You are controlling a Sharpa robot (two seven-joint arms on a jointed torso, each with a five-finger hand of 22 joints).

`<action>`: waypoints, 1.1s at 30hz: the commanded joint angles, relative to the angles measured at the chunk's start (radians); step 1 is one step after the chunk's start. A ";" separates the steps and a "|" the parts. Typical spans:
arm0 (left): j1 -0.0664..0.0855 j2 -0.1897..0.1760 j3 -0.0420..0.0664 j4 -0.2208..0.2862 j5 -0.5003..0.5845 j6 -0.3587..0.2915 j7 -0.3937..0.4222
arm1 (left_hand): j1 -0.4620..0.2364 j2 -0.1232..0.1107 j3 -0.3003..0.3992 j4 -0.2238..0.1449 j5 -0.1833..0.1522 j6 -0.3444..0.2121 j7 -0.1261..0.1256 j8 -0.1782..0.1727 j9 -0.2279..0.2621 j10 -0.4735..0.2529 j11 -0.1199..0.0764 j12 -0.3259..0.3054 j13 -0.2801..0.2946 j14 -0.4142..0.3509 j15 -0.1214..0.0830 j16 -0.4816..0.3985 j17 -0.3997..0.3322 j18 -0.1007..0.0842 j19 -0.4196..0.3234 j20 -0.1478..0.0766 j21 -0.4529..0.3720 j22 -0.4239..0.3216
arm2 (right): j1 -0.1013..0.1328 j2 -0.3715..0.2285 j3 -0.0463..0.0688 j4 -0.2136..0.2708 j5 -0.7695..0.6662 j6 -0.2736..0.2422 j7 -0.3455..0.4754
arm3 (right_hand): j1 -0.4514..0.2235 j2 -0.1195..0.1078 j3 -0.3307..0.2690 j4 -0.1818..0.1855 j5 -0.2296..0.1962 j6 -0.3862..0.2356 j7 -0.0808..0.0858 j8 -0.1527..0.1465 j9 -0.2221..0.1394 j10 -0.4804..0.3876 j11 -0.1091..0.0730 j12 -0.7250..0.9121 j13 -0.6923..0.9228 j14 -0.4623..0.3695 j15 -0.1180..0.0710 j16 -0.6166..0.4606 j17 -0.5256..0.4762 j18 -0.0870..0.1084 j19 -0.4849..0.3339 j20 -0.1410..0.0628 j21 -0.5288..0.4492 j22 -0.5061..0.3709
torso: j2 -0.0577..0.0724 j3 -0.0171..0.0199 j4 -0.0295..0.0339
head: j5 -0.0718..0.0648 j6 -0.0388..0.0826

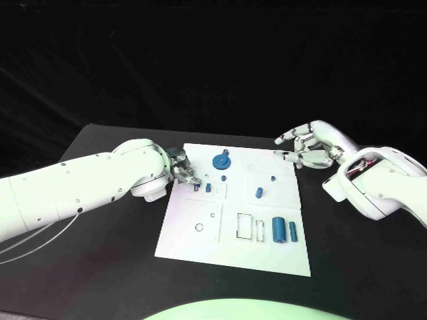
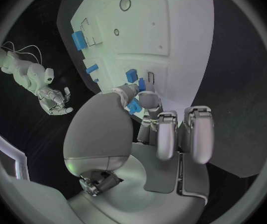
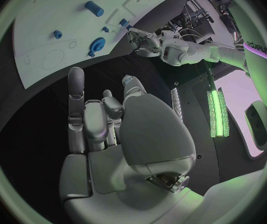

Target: Assemble the parts on the task board

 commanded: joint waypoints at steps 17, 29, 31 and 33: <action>0.000 0.021 -0.004 -0.033 -0.044 0.089 -0.017 | -0.025 -0.010 0.199 -0.187 0.022 0.008 -0.012 0.016 0.005 0.006 -0.002 -0.010 -0.018 0.105 -0.007 0.002 0.263 -0.010 0.096 -0.002 0.001 0.248 | -0.001 -0.002 0.000 0.004 -0.004 0.013 0.011 | -0.012 0.002 -0.001 0.004 -0.004 0.003 -0.005 0.006 0.002 0.005 -0.001 0.005 0.000 0.002 -0.003 -0.006 0.000 0.009 0.008 0.000 -0.004 0.001 | 0.000 0.0004 -0.0004 | -0.003 -0.014; 0.000 0.028 -0.009 -0.040 -0.040 0.081 -0.017 | -0.026 -0.011 0.200 -0.188 0.022 0.009 -0.013 0.017 0.005 0.006 -0.002 -0.011 -0.020 0.105 -0.007 0.002 0.263 -0.010 0.095 -0.002 0.000 0.246 | -0.001 -0.004 0.000 0.007 -0.004 0.012 0.011 | -0.013 0.002 -0.001 0.004 -0.004 0.003 -0.005 0.006 0.002 0.005 -0.001 0.006 0.000 0.003 -0.003 -0.006 0.000 0.009 0.008 0.000 -0.004 0.001 | 0.000 0.0010 -0.0003 | 0.000 -0.011; 0.000 0.028 -0.009 -0.040 -0.039 0.083 -0.016 | -0.026 -0.011 0.200 -0.188 0.022 0.009 -0.013 0.017 0.005 0.006 -0.002 -0.011 -0.020 0.105 -0.007 0.002 0.263 -0.010 0.095 -0.002 0.000 0.246 | -0.001 -0.004 0.000 0.007 -0.004 0.012 0.011 | -0.013 0.002 -0.001 0.004 -0.004 0.003 -0.005 0.006 0.002 0.005 -0.001 0.006 0.000 0.003 -0.003 -0.006 0.000 0.009 0.008 0.000 -0.004 0.001 | -0.001 0.0011 0.0000 | 0.002 -0.012; 0.000 0.027 -0.009 -0.040 -0.039 0.083 -0.015 | -0.026 -0.011 0.201 -0.188 0.022 0.009 -0.013 0.017 0.005 0.006 -0.002 -0.011 -0.021 0.105 -0.007 0.002 0.263 -0.010 0.094 -0.002 -0.001 0.246 | -0.001 -0.004 0.000 0.007 -0.004 0.012 0.011 | -0.013 0.002 -0.001 0.004 -0.004 0.003 -0.005 0.006 0.002 0.005 -0.001 0.006 0.000 0.003 -0.003 -0.006 0.000 0.009 0.008 0.000 -0.004 0.001 | -0.001 0.0007 0.0002 | 0.002 -0.013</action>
